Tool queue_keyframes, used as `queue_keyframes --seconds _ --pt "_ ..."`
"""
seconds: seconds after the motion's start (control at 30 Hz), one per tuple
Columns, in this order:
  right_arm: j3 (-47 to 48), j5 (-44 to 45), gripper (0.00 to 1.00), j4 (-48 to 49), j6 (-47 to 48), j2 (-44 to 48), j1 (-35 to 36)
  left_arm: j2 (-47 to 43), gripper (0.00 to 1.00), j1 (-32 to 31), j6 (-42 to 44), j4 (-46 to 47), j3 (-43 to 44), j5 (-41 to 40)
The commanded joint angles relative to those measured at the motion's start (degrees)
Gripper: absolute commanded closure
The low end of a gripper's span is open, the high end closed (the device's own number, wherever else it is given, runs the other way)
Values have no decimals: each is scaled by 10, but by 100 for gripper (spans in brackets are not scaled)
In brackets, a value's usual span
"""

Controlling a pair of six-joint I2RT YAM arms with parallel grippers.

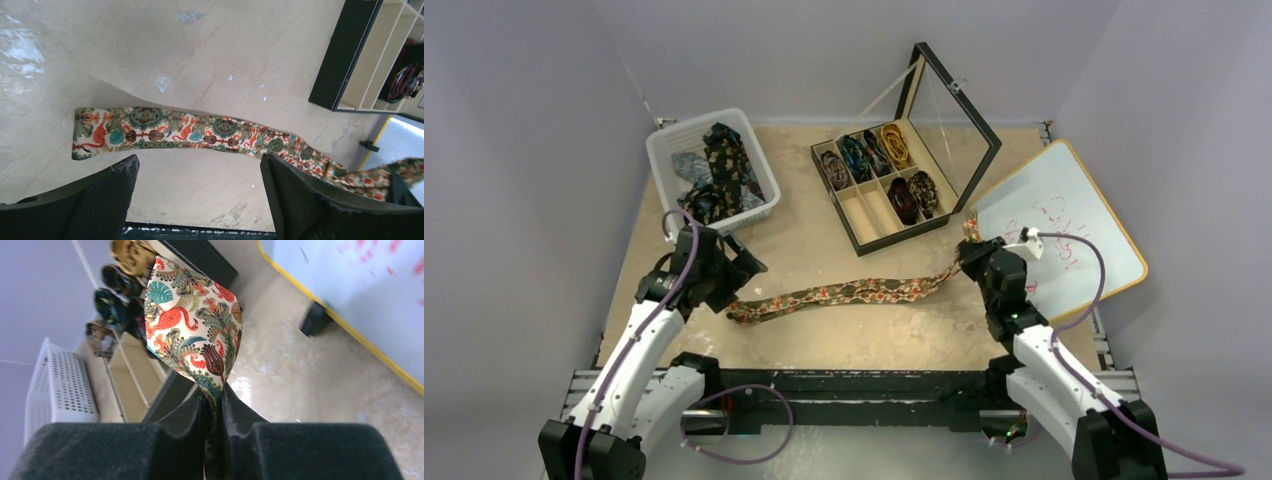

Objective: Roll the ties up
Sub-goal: Flatten out the tie at the center of the board.

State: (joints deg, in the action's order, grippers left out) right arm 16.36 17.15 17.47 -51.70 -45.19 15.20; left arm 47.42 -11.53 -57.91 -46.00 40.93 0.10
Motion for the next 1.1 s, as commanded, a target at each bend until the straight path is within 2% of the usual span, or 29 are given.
queue_keyframes --seconds 0.0,0.07,0.1,0.13,0.17,0.23,0.27,0.37,0.5,0.7,0.73,0.8,0.9,1.0,1.07 --pt "-53 -15 84 125 -38 -3 -24 -3 11 5 -13 54 -28 66" --pt "-78 -31 82 151 -42 11 -40 -2 11 5 -16 61 -36 73" --pt "-86 -38 77 154 -47 27 -47 -1 11 5 -17 64 -40 76" --pt "-90 -37 66 147 -56 34 -51 -1 11 5 -19 66 -44 78" --pt "-86 -28 61 115 -67 50 -54 0 11 5 -20 68 -46 80" --pt "-66 -9 57 55 -73 73 -56 2 11 5 -20 68 -47 78" --pt "-45 22 53 -6 -91 84 -57 4 11 5 -20 67 -46 75" --pt "12 96 53 -150 -120 112 -57 5 11 5 -17 69 -45 74" --pt "88 167 41 -304 -169 145 -57 8 11 5 -15 72 -45 71" --pt "174 182 36 -381 -127 167 -56 22 11 5 -1 80 -43 68" --pt "189 165 36 -372 -87 166 -57 26 11 5 1 80 -41 66" --pt "197 58 36 -298 23 160 -57 31 11 5 4 78 -39 58" --pt "187 -179 35 -156 174 120 -57 37 11 5 7 79 -38 49" --pt "145 -372 35 -82 180 42 -56 44 11 5 8 77 -37 50" --pt "121 -420 30 -51 162 0 -52 45 11 5 8 74 -38 51"
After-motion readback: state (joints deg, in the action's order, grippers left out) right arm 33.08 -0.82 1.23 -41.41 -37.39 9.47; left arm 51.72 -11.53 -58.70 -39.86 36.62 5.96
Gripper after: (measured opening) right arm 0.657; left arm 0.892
